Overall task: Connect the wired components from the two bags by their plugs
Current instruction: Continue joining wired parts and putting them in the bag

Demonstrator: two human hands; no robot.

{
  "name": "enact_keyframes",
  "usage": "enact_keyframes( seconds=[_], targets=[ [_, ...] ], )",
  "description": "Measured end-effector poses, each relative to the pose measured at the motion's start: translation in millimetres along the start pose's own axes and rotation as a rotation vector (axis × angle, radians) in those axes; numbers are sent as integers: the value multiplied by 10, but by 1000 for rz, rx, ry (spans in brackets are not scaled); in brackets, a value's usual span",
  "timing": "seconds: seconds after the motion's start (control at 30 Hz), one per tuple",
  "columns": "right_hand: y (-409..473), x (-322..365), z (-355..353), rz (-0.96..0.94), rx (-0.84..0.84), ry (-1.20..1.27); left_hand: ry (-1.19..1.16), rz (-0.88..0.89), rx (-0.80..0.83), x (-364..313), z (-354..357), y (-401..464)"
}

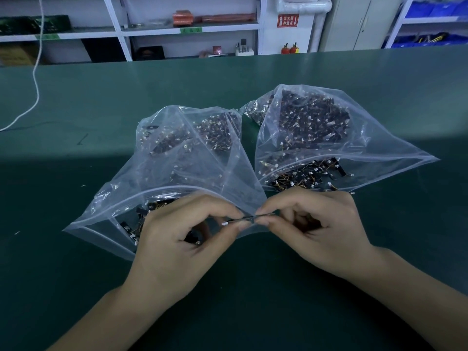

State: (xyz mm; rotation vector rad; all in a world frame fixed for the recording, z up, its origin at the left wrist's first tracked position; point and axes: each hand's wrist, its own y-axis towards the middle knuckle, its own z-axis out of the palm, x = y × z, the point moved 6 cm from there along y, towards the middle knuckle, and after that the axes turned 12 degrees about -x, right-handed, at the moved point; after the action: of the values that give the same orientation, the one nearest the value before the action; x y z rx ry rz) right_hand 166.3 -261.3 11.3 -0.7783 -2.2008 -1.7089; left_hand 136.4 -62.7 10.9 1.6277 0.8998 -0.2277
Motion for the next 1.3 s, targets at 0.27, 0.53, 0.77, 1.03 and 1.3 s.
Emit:
enact_keyframes(
  seconds=[0.27, 0.53, 0.77, 1.03, 1.3],
  targets=[
    [12, -11, -10, 0, 25, -7, 43, 23, 29, -15, 1, 14],
    [82, -338, -232, 167, -41, -77, 74, 20, 4, -39, -51, 35],
    [80, -654, -348, 275, -6, -456, 82, 31, 15, -38, -36, 38],
    [89, -739, -449, 275, -59, -684, 87, 34, 42, -5, -25, 26],
    [104, -766, -469, 226, -17, -763, 323, 195, 70, 41, -121, 96]
  ],
)
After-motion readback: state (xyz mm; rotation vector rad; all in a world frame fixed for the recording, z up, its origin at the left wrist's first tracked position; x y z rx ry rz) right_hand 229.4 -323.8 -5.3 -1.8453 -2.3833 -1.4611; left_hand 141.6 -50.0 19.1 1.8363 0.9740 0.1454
